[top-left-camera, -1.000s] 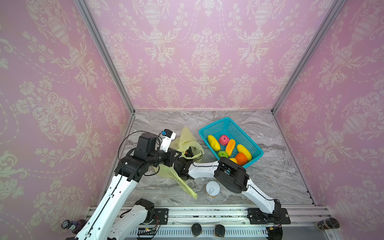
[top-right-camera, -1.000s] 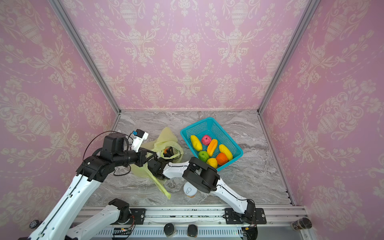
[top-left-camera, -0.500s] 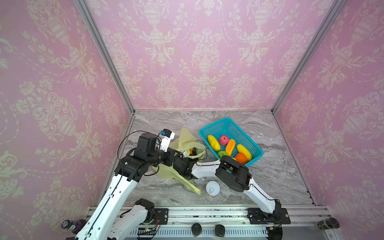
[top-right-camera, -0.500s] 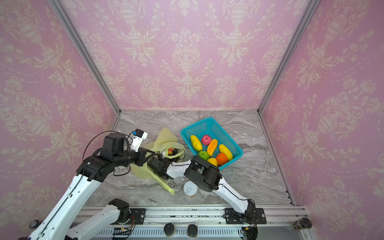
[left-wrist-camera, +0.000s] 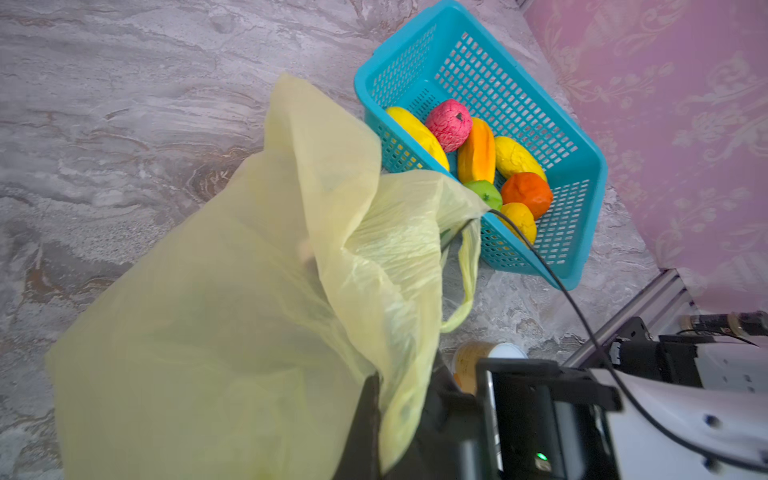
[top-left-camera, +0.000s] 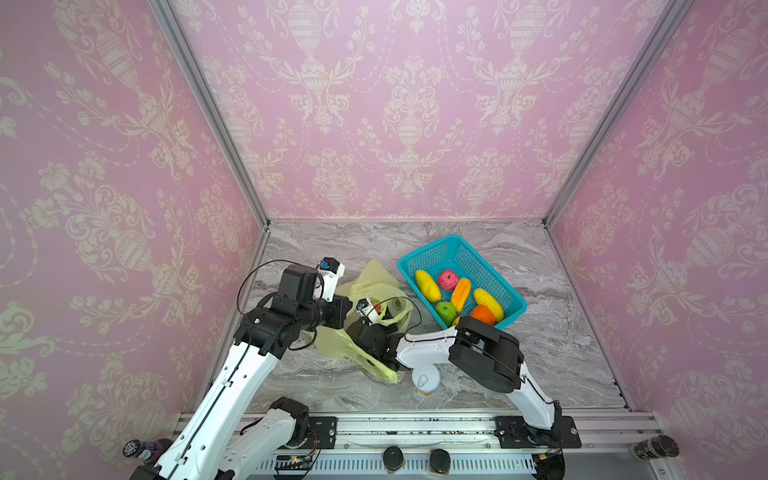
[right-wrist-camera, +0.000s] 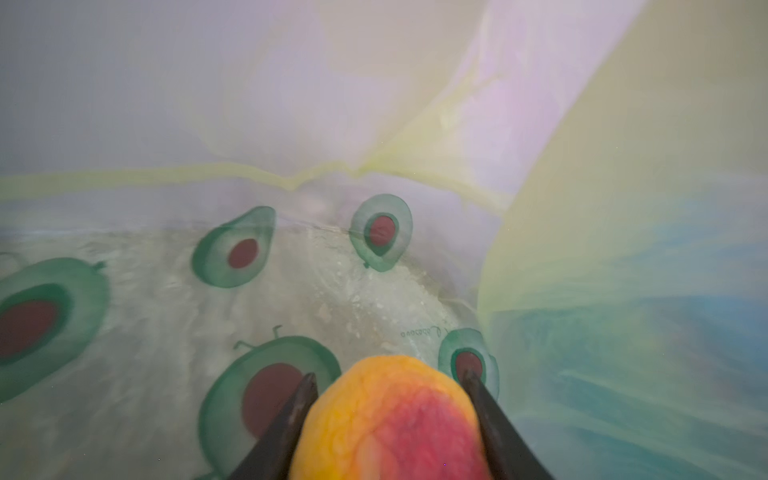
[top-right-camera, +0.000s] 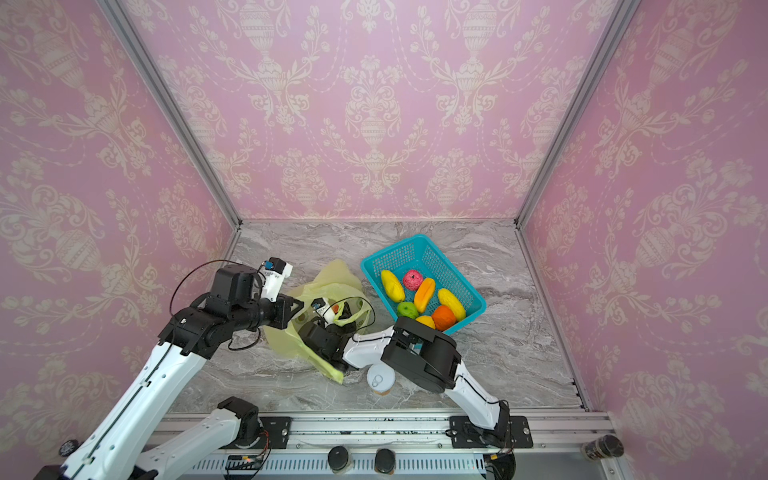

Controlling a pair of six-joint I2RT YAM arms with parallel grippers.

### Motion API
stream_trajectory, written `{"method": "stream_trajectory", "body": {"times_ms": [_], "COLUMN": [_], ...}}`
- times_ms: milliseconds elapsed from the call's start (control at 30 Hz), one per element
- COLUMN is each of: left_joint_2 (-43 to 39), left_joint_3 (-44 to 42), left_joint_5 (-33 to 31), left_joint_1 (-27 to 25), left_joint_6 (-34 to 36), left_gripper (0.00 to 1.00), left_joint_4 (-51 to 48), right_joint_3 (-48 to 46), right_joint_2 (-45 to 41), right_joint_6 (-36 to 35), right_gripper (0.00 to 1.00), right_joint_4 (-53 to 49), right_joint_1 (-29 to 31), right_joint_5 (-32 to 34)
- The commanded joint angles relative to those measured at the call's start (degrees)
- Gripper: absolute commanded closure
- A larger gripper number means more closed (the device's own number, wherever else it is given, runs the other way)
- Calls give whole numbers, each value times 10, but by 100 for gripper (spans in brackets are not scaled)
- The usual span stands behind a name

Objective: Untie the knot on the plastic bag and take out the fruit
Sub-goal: 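Lift the yellow-red fruit out of the bag toward the teal basket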

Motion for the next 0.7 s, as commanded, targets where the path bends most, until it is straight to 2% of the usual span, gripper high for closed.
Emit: {"method": "stream_trajectory", "body": {"times_ms": [0,100,267,433,667], "left_joint_2": [4,6,7,8,5], "left_joint_3": [9,10,10,9,6], "left_joint_5": [-56,-76,-93,-104,-99], "left_joint_1": [8,14,22,25,27], "left_joint_6": [3,2,0,0,0], "left_gripper": [100,100,100,100,100], "left_joint_4": [-25,-28,-30,-32,-32], "right_joint_3": [-40,-80,-168,-217,-259], "right_joint_2": [-54,-92,-161,-225,-342], "right_joint_6": [-59,-51,-53,-101,-123], "right_gripper": [63,67,69,70,73], "right_joint_4": [109,129,189,235,214], "right_joint_1": [30,44,58,90,102], "right_joint_5": [-43,-72,-158,-147,-80]}}
